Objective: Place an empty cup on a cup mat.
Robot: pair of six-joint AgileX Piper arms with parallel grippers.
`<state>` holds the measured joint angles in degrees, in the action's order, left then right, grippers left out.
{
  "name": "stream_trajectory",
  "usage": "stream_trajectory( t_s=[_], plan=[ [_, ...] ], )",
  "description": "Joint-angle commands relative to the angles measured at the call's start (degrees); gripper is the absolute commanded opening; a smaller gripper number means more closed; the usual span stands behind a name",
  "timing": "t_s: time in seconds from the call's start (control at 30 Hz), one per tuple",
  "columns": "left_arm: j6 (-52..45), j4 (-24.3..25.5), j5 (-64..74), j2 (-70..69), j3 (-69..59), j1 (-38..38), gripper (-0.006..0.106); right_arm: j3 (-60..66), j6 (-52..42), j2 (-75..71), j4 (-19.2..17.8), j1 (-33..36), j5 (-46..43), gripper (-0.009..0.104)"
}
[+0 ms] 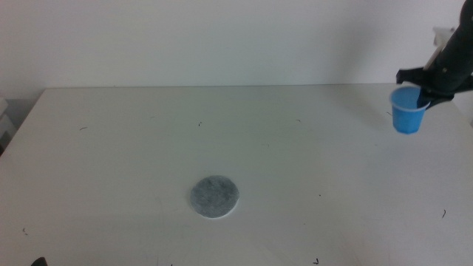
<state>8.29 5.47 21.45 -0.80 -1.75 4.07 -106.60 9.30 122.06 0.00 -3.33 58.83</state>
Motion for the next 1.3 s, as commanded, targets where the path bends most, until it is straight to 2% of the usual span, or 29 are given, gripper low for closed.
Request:
stream_trajectory(
  t_s=[0.0,0.1,0.37,0.57,0.9,1.27],
  plan=[
    [0.21,0.06,-3.83,-0.33,0.34,-0.06,0.105,-1.22,-0.73,-7.05,0.00,-0.34,-0.16,-0.001],
    [0.21,0.06,-3.83,-0.33,0.34,-0.06,0.105,-1.22,-0.76,-10.14,1.37,-0.14,1.71,-0.001],
    [0.21,0.06,-3.83,-0.33,0.34,-0.06,0.105,-1.22,-0.75,-19.05,1.46,4.66,4.62,-0.001],
    [0.21,0.06,-3.83,-0.33,0.34,-0.06,0.105,-1.22,-0.38,-24.49,1.41,12.77,4.57,-0.001],
    [0.21,0.06,-3.83,-0.33,0.34,-0.06,0.105,-1.22,1.29,-24.48,1.46,31.65,3.09,-0.001],
    [0.21,0.06,-3.83,-0.33,0.34,-0.06,0.105,-1.22,4.71,-17.94,2.35,40.78,0.66,-0.001]
  ],
)
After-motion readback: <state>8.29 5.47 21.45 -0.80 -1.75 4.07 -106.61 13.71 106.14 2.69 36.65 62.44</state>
